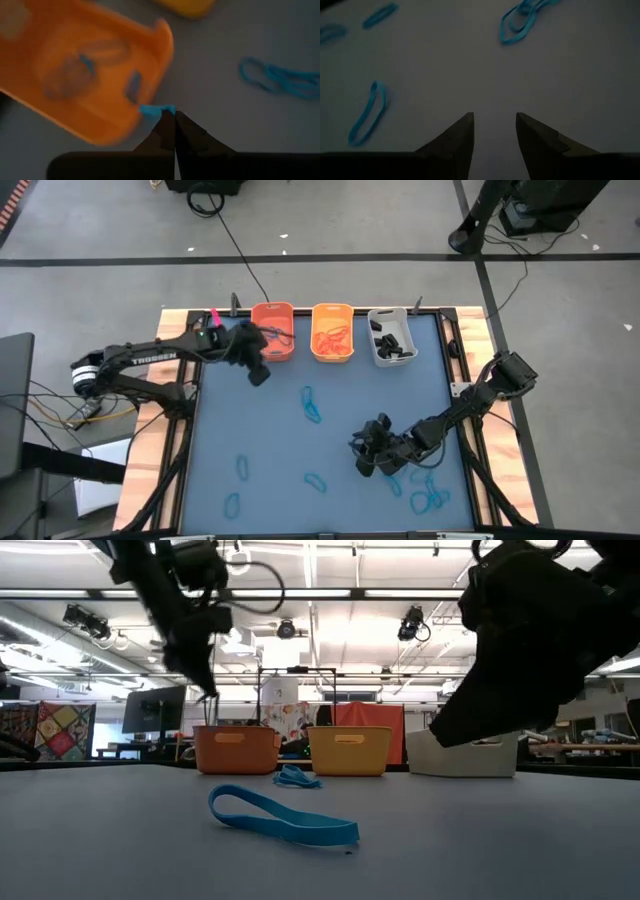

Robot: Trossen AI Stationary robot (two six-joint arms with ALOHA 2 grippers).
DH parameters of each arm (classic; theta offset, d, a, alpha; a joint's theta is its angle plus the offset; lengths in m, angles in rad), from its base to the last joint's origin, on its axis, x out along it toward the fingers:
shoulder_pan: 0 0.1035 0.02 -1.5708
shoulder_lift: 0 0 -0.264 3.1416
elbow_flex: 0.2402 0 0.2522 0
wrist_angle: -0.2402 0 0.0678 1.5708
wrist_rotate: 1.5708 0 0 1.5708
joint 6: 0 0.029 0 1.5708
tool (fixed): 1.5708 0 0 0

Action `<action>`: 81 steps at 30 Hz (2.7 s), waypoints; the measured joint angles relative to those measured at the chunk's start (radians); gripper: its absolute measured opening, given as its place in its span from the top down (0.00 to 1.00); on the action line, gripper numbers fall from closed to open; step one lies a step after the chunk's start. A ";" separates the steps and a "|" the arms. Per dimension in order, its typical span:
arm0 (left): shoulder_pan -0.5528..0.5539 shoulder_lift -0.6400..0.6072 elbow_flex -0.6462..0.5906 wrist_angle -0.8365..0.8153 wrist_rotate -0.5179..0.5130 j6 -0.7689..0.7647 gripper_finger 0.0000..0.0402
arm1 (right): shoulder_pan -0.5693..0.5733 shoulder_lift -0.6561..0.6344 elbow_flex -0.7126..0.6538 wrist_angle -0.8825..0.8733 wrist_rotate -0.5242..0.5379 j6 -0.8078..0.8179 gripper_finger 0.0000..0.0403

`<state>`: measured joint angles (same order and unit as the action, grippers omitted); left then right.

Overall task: Sort rubber bands into baskets
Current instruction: Put the blue rubber band into the orange bin

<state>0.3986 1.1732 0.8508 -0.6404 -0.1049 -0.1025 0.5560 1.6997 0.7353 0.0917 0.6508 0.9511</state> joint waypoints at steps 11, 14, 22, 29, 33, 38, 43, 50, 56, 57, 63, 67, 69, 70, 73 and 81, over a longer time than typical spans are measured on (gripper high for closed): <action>0.206 0.090 0.100 0.168 0.070 0.239 1.00 | -0.064 0.000 0.000 0.022 0.116 0.051 0.61; 0.266 0.160 0.099 0.183 0.081 0.249 1.00 | -0.090 0.000 0.000 0.037 0.107 0.049 0.61; 0.328 0.279 0.099 0.273 0.100 0.248 0.87 | -0.078 0.000 0.000 0.012 0.100 0.044 0.61; 0.328 0.283 0.099 0.277 0.097 0.230 0.59 | -0.077 0.000 0.000 0.013 0.107 0.052 0.61; 0.320 0.262 0.099 0.252 0.096 0.185 0.52 | -0.077 0.000 0.000 0.027 0.074 0.053 0.61; 0.249 0.156 0.092 0.176 0.098 0.179 0.51 | -0.077 0.000 0.000 0.027 0.008 0.052 0.61; 0.123 0.028 -0.011 0.278 0.100 0.137 0.51 | -0.077 0.000 0.000 0.062 -0.074 0.017 0.61; -0.097 -0.100 -0.227 0.515 0.100 0.010 0.51 | -0.071 0.016 0.000 0.254 -0.185 -0.035 0.61; -0.309 -0.143 -0.423 0.764 0.039 -0.085 0.51 | -0.072 0.127 0.082 0.271 -0.205 -0.094 0.61; -0.345 -0.143 -0.457 0.814 0.022 -0.092 0.51 | -0.072 0.152 0.109 0.275 -0.206 -0.115 0.61; -0.531 -0.100 -0.650 1.219 -0.061 -0.216 0.51 | -0.072 0.298 0.254 0.274 -0.249 -0.201 0.61; -0.618 -0.064 -0.720 1.381 -0.123 -0.244 0.51 | -0.067 0.382 0.327 0.274 -0.301 -0.230 0.61; -0.648 -0.045 -0.725 1.396 -0.153 -0.241 0.51 | -0.067 0.421 0.353 0.276 -0.299 -0.243 0.61; -0.663 -0.036 -0.725 1.398 -0.169 -0.241 0.51 | -0.065 0.437 0.369 0.276 -0.294 -0.245 0.61; -0.697 -0.001 -0.724 1.431 -0.192 -0.242 0.51 | -0.065 0.471 0.401 0.287 -0.297 -0.259 0.61; -0.774 0.136 -0.695 1.535 -0.205 -0.243 0.51 | -0.052 0.487 0.422 0.272 -0.283 -0.282 0.63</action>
<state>-0.3755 1.3092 0.1554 0.8949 -0.3099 -0.3452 0.5037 2.1868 1.1576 0.3634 0.3677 0.6689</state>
